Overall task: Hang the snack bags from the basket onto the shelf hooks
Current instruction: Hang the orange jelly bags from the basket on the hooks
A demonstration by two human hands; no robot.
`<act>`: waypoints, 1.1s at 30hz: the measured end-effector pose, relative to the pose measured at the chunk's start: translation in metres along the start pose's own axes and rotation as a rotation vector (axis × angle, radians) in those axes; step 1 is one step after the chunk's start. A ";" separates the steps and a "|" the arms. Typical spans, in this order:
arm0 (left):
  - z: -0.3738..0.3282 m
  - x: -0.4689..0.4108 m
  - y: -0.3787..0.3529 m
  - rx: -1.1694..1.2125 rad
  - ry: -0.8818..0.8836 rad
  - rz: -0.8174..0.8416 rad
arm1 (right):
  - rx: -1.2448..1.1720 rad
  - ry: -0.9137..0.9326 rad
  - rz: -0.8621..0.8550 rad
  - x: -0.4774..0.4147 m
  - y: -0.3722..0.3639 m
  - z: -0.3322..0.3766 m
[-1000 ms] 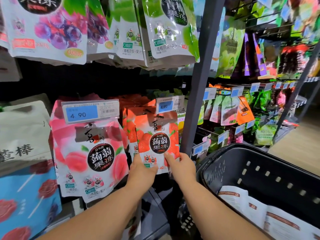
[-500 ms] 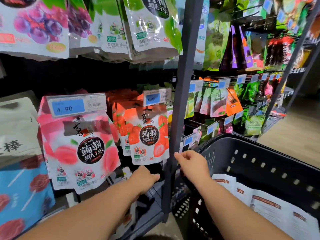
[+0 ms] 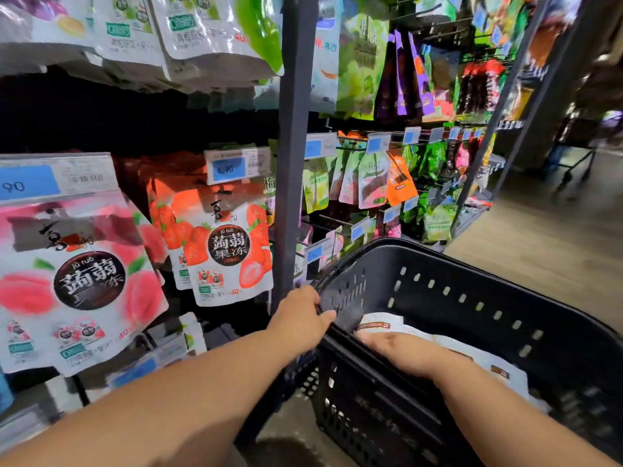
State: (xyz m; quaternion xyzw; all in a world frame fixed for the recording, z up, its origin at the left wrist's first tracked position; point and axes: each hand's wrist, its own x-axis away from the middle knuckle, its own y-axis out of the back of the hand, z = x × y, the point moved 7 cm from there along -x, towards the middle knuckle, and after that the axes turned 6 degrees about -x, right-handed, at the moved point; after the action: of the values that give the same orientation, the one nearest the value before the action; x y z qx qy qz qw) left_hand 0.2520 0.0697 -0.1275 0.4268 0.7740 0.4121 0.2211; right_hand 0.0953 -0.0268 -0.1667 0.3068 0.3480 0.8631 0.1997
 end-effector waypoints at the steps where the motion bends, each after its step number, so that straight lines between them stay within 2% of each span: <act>1: -0.004 -0.001 0.000 -0.028 -0.015 -0.012 | -0.011 0.005 0.003 0.003 -0.002 0.000; 5: -0.014 -0.001 -0.002 -0.132 -0.055 -0.058 | -0.095 -0.033 -0.006 0.025 -0.007 0.009; 15: -0.019 0.013 -0.015 -0.340 -0.280 0.015 | -0.395 -0.101 0.058 0.042 -0.060 -0.009; 19: -0.011 0.014 -0.024 -0.415 -0.354 0.081 | -0.405 -0.117 0.076 0.051 -0.080 -0.003; 21: -0.005 0.015 -0.028 -0.439 -0.362 0.124 | -0.395 -0.069 0.104 0.061 -0.085 0.006; 25: 0.001 0.019 -0.029 -0.427 -0.377 0.143 | -0.287 -0.059 0.241 0.066 -0.100 0.004; 29: 0.004 0.028 -0.029 -0.481 -0.438 0.152 | -0.179 -0.008 0.289 0.056 -0.111 -0.003; 31: 0.007 0.033 -0.030 -0.514 -0.451 0.138 | -0.249 0.028 0.216 0.047 -0.112 -0.009; 33: 0.009 0.037 -0.030 -0.532 -0.457 0.104 | -0.350 -0.010 0.056 0.033 -0.110 -0.027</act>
State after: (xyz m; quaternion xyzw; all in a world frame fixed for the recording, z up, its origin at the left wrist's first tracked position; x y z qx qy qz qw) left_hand 0.2239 0.0955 -0.1567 0.4743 0.5472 0.5041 0.4706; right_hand 0.0678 0.0534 -0.2491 0.2811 0.1830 0.9142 0.2276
